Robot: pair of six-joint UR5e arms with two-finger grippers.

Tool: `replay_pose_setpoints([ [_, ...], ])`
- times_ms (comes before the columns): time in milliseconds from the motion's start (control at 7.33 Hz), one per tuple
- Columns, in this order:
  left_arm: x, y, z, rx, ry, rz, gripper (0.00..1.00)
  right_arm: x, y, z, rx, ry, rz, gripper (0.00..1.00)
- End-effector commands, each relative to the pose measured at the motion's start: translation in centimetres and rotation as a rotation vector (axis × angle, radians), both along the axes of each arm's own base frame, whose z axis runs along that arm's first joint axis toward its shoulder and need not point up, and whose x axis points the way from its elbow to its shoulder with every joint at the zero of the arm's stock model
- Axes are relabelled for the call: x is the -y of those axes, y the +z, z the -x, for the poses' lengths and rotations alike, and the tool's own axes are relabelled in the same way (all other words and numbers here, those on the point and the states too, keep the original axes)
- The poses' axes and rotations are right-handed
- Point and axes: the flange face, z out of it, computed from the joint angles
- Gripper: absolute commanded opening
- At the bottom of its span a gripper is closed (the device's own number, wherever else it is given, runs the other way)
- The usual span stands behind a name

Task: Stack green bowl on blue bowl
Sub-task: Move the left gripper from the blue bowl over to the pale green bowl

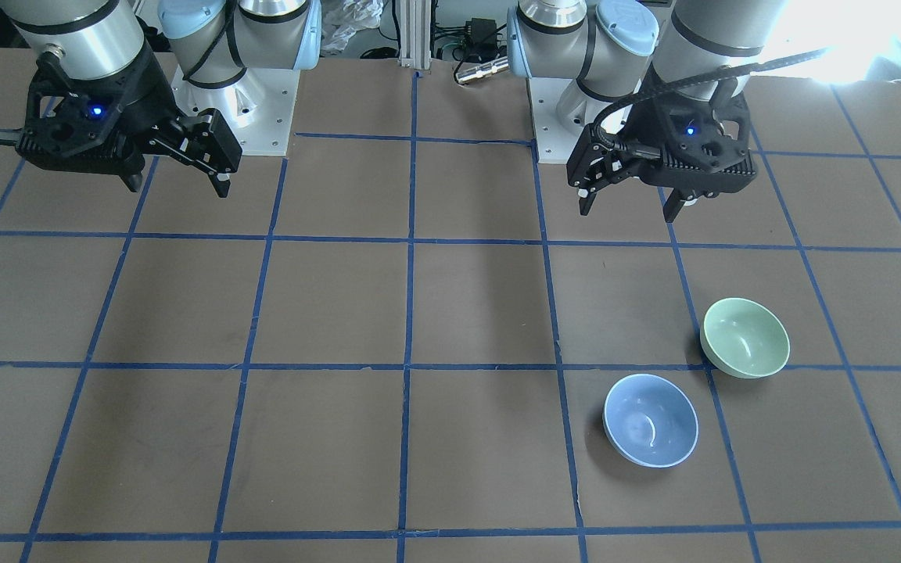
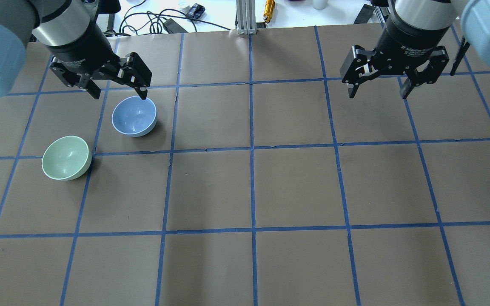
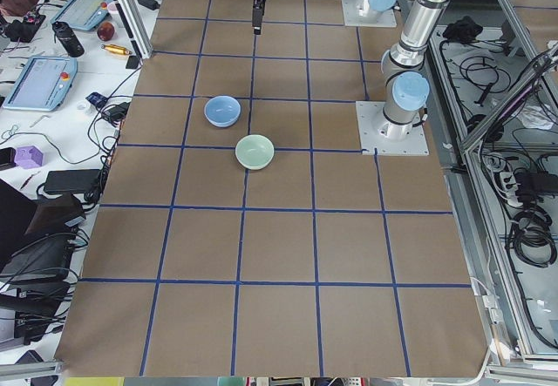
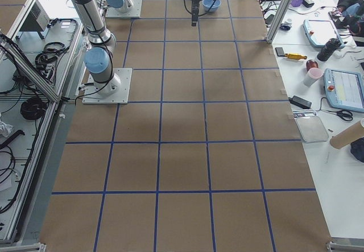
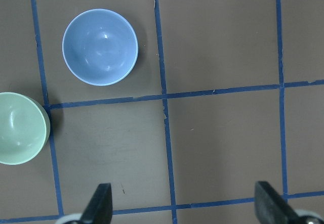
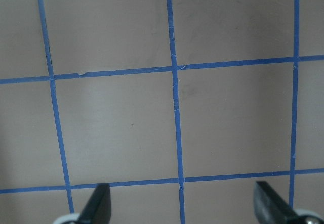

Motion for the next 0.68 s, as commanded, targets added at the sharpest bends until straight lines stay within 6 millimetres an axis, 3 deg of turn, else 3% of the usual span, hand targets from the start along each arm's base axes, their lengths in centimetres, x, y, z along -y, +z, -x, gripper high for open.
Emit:
replay_pose_setpoints([
  [0,0.0,0.0,0.0,0.0,0.004,-0.003,1.0,0.0,0.0,0.0,0.0,0.0,0.002,1.0],
  [273,0.1,-0.5,-0.7,0.002,0.013,-0.013,1.0,0.0,0.0,0.0,0.0,0.0,0.002,1.0],
  [409,1.0,-1.1,-4.0,0.014,0.06,-0.026,1.0,0.0,0.0,0.0,0.0,0.0,0.0,1.0],
  [545,2.2,-2.5,-9.6,0.006,0.108,-0.056,1.0,0.0,0.0,0.0,0.0,0.0,0.0,1.0],
])
